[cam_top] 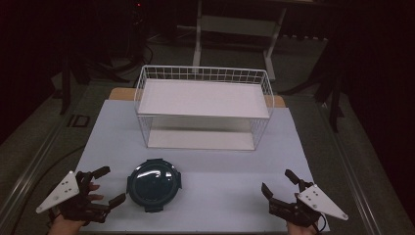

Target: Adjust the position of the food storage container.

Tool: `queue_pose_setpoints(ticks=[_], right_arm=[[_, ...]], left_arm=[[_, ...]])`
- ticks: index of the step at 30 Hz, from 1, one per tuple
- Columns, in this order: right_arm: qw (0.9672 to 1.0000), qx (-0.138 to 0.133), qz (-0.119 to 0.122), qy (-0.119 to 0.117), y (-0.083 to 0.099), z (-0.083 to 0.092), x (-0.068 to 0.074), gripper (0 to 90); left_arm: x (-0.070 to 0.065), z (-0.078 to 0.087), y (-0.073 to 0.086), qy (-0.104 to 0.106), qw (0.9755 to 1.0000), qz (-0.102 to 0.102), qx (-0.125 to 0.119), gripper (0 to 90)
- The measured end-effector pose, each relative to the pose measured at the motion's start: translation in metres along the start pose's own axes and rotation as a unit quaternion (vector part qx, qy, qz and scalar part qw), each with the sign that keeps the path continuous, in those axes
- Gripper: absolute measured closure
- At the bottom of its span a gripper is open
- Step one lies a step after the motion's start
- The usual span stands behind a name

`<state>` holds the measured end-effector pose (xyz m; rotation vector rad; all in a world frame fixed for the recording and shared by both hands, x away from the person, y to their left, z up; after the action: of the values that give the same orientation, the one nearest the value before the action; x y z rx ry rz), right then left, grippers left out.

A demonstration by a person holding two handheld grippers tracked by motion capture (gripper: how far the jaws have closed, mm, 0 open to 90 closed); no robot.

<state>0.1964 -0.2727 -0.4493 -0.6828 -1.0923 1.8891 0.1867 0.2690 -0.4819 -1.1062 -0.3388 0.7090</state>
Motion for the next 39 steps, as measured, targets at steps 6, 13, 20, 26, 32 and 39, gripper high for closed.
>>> queue_pose_setpoints(ticks=[6, 13, 20, 26, 32, 39], right_arm=[[1.0000, -0.004, -0.002, -0.002, -0.001, 0.002, 0.000, 13.4], [1.0000, -0.002, -0.005, -0.003, -0.001, 0.002, 0.001, 13.3], [0.9999, -0.002, -0.007, -0.011, -0.001, 0.001, 0.003, 13.1], [0.9999, -0.005, 0.002, -0.011, -0.003, 0.002, 0.008, 13.0], [0.9999, -0.002, -0.003, -0.015, -0.002, 0.001, 0.007, 13.0], [0.9998, 0.000, -0.006, -0.017, -0.002, -0.001, 0.006, 13.0]], left_arm=[[-0.004, 0.003, -0.004, 0.009, 0.9999, -0.012, -0.008, 0.0], [0.002, 0.013, -0.014, 0.003, 0.9999, 0.004, -0.009, 0.0], [0.010, 0.019, -0.028, 0.019, 0.9995, 0.021, -0.012, 0.0], [0.015, 0.024, -0.038, 0.027, 0.9994, 0.018, 0.015, 0.0], [0.026, 0.030, -0.034, 0.016, 0.9987, 0.013, 0.046, 15.5], [0.037, 0.027, -0.022, 0.001, 0.9954, 0.000, 0.096, 56.6]])
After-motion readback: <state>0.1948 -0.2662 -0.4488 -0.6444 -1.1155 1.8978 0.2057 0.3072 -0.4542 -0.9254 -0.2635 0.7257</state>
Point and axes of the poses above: each handheld gripper's, and its own axes: z roughly backward along the jaws, y roughly out of its underside, x roughly to its left, the point moved 1 cm from there along -z, roughly forward along the jaws, and after that the axes turned 15 degrees about x, right-handed, at the moved point
